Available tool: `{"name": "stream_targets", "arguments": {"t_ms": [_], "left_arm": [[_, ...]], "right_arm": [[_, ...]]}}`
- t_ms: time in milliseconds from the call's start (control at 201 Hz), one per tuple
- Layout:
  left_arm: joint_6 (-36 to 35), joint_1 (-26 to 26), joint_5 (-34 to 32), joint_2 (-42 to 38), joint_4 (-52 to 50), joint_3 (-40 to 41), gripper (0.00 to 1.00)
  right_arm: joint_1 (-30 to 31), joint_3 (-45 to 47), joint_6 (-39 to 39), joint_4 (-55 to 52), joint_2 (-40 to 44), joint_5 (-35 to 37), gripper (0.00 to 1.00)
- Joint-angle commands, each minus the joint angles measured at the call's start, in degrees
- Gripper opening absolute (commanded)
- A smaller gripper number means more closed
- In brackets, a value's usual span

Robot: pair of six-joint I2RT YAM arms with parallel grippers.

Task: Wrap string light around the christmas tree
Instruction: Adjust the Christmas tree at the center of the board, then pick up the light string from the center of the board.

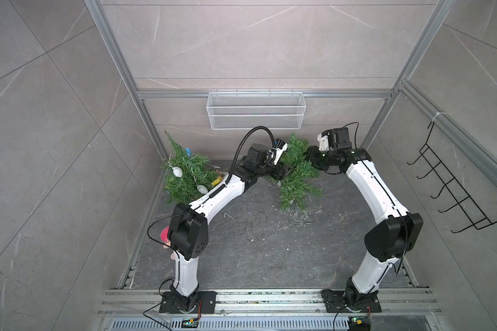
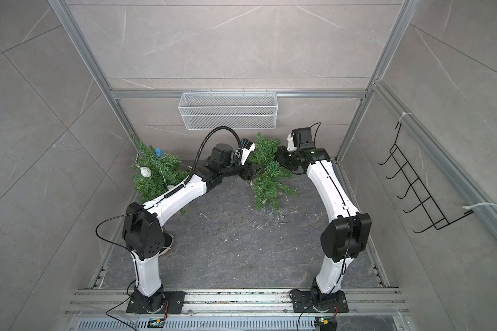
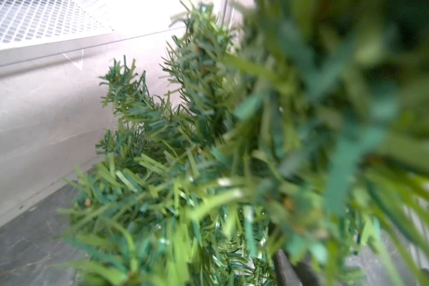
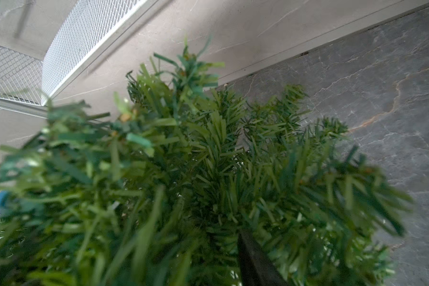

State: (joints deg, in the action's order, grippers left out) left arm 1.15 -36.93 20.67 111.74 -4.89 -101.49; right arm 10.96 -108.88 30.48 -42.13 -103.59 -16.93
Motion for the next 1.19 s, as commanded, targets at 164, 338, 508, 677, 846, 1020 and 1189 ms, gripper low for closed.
{"name": "stream_targets", "arguments": {"t_ms": [164, 338, 508, 677, 846, 1020, 1189], "left_arm": [[-1.35, 0.51, 0.76, 2.16, -1.05, -5.22, 0.02], [0.89, 1.88, 0.91, 2.17, -3.15, -7.62, 0.0], [4.71, 3.6, 4.01, 1.81, -9.28, -11.44, 0.0], [5.97, 3.91, 7.02, 1.14, -14.2, -13.38, 0.0], [5.67, 4.17, 7.29, -3.09, -15.31, -8.8, 0.0], [6.07, 4.45, 7.22, -6.86, -14.45, -3.11, 0.0], [8.12, 4.43, 7.77, -8.31, -13.48, -1.34, 0.0]], "right_arm": [[0.32, -5.51, -2.79, -3.43, 0.98, -0.35, 0.49], [-0.19, -12.28, -7.27, -10.17, 1.99, 5.12, 0.51], [-2.02, -14.08, -9.25, -12.78, 4.88, 8.65, 0.54], [-3.2, -5.15, -9.61, -11.0, 9.49, 13.09, 0.54], [-4.18, 15.57, -7.38, -3.93, 16.31, 15.41, 0.52], [-3.21, 35.57, -3.47, 2.62, 20.7, 13.34, 0.49], [-1.25, 49.85, 5.21, 10.44, 22.75, 10.71, 0.56]]}}
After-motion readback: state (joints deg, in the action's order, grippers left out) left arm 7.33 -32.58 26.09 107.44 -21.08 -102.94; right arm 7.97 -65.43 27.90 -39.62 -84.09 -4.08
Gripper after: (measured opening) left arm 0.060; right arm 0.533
